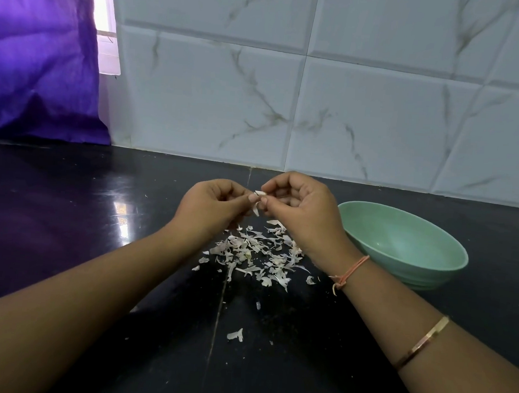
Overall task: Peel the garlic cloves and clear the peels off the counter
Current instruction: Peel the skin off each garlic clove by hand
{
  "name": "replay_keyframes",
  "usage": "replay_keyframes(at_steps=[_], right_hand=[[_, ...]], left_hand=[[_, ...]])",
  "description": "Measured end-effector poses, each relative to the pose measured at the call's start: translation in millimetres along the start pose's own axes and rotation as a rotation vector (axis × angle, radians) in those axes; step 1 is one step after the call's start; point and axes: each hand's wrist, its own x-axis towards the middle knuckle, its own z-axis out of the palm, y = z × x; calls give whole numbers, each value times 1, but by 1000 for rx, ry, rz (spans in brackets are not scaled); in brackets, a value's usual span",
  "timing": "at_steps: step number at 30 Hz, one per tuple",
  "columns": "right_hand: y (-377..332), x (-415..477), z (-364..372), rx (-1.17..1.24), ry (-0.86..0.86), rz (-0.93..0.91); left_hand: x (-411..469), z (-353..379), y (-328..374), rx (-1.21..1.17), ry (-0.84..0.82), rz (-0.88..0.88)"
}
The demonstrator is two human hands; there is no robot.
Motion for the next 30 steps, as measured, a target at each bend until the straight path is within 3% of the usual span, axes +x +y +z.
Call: replay_keyframes(at_steps=[8,30], right_hand=[[-2,1,-1,3,20,-1],[-6,-1,-4,184,-60,36]], left_hand=[[2,-1,-3,-11,48,28],[-1,-1,0,-231,-113,-28]])
